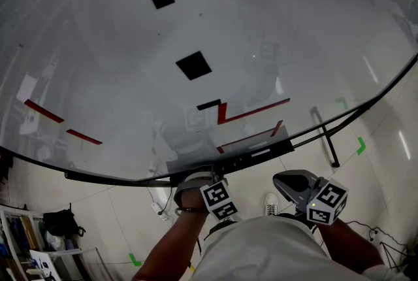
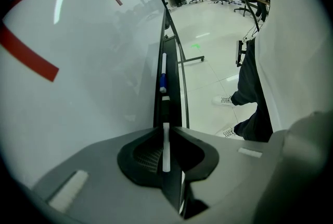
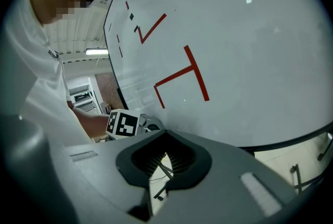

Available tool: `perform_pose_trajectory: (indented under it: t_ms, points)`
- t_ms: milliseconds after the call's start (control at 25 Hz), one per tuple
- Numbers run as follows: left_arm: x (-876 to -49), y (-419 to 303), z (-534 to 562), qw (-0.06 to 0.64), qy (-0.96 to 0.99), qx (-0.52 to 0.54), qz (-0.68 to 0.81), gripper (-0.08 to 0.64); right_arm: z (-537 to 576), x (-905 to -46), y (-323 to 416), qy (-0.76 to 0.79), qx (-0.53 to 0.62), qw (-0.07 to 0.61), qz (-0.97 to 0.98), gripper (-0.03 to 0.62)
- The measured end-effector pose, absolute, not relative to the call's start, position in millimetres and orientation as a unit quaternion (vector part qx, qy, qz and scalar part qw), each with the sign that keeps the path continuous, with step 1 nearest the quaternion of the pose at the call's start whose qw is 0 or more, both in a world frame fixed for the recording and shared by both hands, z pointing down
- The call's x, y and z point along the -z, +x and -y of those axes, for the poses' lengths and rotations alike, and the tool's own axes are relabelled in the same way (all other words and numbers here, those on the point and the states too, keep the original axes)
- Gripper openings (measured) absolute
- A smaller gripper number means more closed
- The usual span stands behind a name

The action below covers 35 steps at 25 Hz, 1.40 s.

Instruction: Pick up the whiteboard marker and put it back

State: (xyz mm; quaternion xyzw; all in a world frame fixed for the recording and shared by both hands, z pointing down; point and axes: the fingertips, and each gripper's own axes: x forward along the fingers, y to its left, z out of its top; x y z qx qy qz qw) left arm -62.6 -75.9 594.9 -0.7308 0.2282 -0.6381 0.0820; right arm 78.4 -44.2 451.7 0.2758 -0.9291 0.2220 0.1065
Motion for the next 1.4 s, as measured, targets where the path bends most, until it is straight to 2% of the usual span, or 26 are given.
perform_pose_trajectory:
  t_ms: [480,600,1160,1240,1320,1400]
  points:
    - [-597.4,-60.9,83.9,0.095,-0.731,0.634,-0.236,0.055,44.8,-452.5,81.9,0.280,-0.224,0.106,0.927,0.002]
    - [-596.2,-60.5,84.3,0.099,-0.733,0.629,-0.239,0.086,43.9,-453.2,82.2,0.280,-0.225,0.106,0.927,0.002]
    - [-580.6,-65.6,74.3,0.097,-0.741,0.608,-0.266,0.078,43.5,-452.6,69.5,0.263,-0.223,0.108,0.933,0.002]
    - [-577.5,-63.8,72.2,0.093,-0.747,0.601,-0.270,0.067,42.8,-452.9,68.6,0.260,-0.223,0.109,0.933,0.002]
    - [-573.1,-62.7,70.0,0.083,-0.754,0.590,-0.278,0.017,42.0,-452.8,68.1,0.259,-0.222,0.110,0.933,0.002]
    - [-565.2,-61.2,69.4,0.066,-0.767,0.567,-0.294,0.016,41.4,-452.3,67.0,0.258,-0.222,0.111,0.934,0.002]
